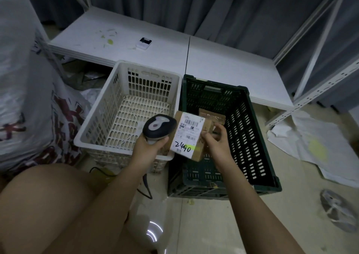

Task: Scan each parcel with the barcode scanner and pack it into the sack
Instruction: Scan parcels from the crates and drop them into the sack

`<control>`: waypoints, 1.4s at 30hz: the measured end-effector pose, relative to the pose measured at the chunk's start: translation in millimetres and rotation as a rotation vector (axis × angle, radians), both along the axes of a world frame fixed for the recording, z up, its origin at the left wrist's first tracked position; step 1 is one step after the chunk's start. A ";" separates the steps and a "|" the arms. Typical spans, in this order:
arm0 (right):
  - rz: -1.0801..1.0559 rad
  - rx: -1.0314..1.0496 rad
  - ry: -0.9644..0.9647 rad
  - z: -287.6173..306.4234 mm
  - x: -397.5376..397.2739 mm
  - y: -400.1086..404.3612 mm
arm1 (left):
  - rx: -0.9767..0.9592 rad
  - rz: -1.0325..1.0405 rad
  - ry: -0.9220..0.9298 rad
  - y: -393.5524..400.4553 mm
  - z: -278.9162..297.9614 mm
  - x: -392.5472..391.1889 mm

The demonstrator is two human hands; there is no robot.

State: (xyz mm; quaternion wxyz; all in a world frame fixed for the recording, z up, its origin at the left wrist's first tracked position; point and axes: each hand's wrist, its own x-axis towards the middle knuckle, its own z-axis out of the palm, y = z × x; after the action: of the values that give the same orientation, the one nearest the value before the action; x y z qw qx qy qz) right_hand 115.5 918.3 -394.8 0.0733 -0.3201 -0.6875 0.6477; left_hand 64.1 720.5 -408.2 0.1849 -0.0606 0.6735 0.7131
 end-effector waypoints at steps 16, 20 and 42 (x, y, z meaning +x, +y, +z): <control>-0.128 0.013 0.145 -13.1 13.0 -11.1 | -0.040 -0.180 0.140 -9.5 20.7 13.0; -0.125 0.025 0.149 -15.3 13.4 -10.8 | -0.059 -0.220 0.138 -9.1 17.6 14.1; -0.124 0.080 0.151 -18.1 10.9 -7.6 | -0.062 -0.256 0.154 -5.0 14.8 14.8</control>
State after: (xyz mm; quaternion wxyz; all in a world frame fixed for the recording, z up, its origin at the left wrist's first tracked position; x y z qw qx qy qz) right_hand 126.4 910.8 -412.9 0.1776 -0.3092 -0.6840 0.6364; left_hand 78.9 715.5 -393.4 0.2202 0.0749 0.7098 0.6649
